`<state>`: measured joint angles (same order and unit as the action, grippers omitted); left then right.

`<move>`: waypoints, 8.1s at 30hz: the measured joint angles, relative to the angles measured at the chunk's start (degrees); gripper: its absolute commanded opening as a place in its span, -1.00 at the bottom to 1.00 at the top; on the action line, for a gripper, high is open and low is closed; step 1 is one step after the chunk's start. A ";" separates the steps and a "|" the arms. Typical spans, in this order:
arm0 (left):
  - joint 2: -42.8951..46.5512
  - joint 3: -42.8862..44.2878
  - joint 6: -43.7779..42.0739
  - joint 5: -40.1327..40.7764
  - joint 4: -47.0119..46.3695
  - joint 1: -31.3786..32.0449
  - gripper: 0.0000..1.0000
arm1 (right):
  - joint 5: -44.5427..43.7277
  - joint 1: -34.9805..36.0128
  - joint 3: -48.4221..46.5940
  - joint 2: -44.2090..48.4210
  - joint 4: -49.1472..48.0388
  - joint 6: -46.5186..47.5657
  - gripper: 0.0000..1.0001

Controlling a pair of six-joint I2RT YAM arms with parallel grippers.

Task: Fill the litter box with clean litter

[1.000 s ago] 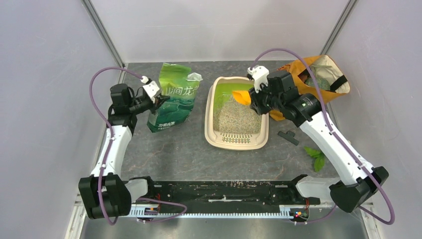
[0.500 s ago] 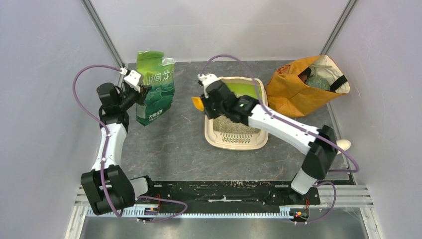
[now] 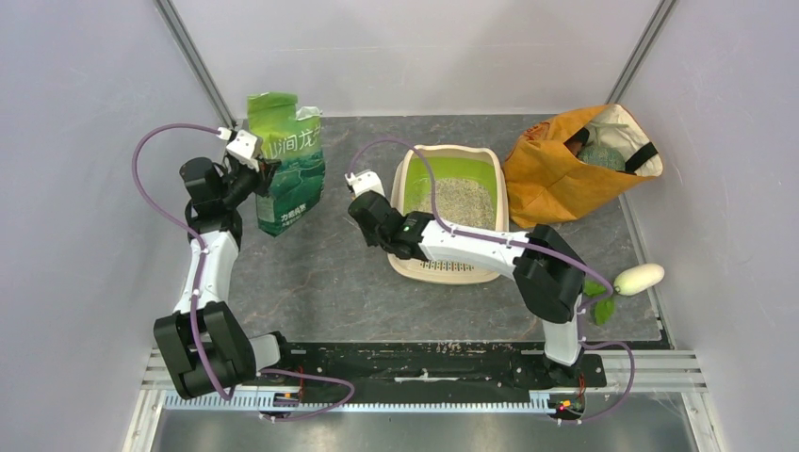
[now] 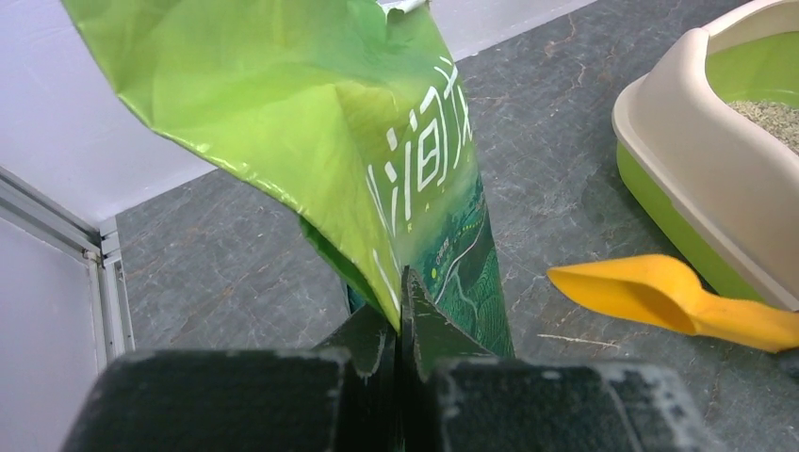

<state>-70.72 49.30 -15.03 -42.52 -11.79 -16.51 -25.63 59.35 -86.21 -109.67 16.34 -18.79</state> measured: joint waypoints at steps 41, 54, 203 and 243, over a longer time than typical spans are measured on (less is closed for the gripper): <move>8.83 5.40 -28.13 -41.92 39.93 -12.39 -0.96 | 70.84 -20.65 -8.81 4.37 -8.17 22.47 0.94; 13.05 -0.90 -23.67 -43.52 30.91 -11.63 -0.96 | 81.74 -22.80 -9.38 -1.22 -21.70 14.25 0.94; 7.96 12.39 -91.03 -7.54 83.06 5.42 0.12 | 90.18 -19.67 11.02 -5.70 -51.08 -9.75 -0.62; 11.78 7.06 -86.01 -7.10 73.79 4.72 -0.96 | 90.12 -24.24 -5.11 -6.64 -11.91 -5.46 -0.72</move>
<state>-58.94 56.36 -101.03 -49.63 62.00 -11.79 64.49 35.11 -91.33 -116.31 4.43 -24.25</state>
